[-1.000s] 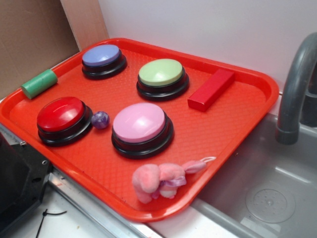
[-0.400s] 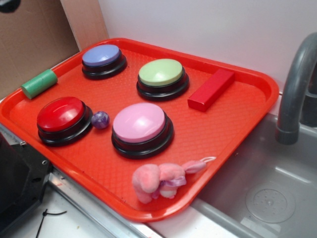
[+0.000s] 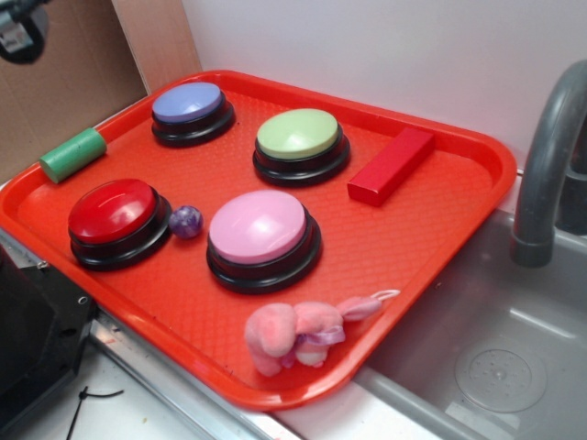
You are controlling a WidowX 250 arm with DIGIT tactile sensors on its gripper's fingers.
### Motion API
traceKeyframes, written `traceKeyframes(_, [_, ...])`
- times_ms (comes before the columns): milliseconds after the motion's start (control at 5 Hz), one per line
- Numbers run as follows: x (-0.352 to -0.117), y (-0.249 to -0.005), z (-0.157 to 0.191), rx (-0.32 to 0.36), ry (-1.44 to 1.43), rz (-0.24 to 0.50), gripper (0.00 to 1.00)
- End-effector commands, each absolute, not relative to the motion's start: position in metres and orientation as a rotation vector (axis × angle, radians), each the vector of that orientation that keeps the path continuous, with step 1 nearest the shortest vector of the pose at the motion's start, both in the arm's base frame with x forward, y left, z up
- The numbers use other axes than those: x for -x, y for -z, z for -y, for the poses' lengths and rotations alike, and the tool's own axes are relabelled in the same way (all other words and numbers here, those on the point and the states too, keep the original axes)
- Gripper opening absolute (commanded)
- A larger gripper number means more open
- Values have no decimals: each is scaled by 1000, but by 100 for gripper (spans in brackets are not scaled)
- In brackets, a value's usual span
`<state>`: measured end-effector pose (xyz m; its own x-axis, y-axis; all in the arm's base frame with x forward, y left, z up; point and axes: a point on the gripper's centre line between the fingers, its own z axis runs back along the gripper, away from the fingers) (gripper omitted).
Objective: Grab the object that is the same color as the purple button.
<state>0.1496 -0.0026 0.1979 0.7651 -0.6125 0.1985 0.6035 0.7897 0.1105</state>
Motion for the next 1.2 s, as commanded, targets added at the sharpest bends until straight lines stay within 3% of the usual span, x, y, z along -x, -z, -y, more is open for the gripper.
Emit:
traceKeyframes(0, [-184,-157,6,-50,787,168,100])
traceKeyframes(400, [-194,-114,24,-18,958,195,100])
traceKeyframes(1000, [-197,-56,38,19,1003,93,100])
